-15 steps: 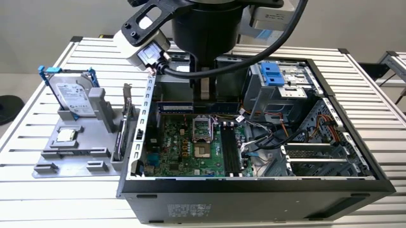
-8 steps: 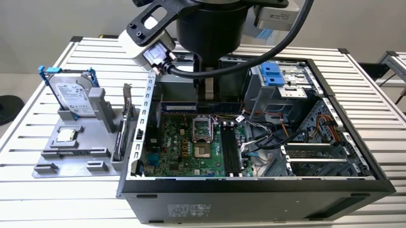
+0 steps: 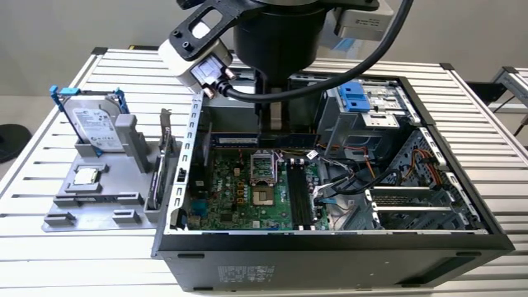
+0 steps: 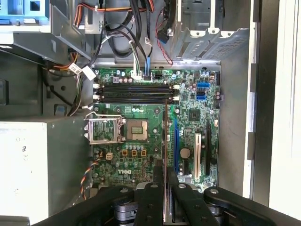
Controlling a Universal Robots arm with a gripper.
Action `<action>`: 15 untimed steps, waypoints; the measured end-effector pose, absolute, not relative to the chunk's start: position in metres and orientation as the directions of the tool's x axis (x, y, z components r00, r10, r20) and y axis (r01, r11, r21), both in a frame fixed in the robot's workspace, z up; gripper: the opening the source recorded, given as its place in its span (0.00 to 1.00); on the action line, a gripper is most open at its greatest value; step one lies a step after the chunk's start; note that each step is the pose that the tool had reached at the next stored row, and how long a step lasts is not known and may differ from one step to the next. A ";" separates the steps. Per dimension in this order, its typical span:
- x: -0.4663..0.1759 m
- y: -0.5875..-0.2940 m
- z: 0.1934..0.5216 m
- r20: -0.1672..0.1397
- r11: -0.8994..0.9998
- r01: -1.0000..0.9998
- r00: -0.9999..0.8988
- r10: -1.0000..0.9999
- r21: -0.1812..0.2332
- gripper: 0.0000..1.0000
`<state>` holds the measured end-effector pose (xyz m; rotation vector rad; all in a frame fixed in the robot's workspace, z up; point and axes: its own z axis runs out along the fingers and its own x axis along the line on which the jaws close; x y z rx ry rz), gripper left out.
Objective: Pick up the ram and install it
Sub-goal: 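Pick up the ram and move it above insertion slot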
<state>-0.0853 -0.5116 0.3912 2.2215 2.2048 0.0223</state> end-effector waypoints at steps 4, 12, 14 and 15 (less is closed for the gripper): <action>-0.084 -0.512 0.391 0.002 -0.008 1.000 0.008 1.000 0.018 0.00; -0.083 -0.512 0.391 0.002 -0.008 1.000 0.008 1.000 0.018 0.00; -0.082 -0.512 0.391 0.002 -0.008 1.000 0.008 1.000 0.018 0.00; -0.082 -0.512 0.391 0.002 -0.008 1.000 0.008 1.000 0.018 0.00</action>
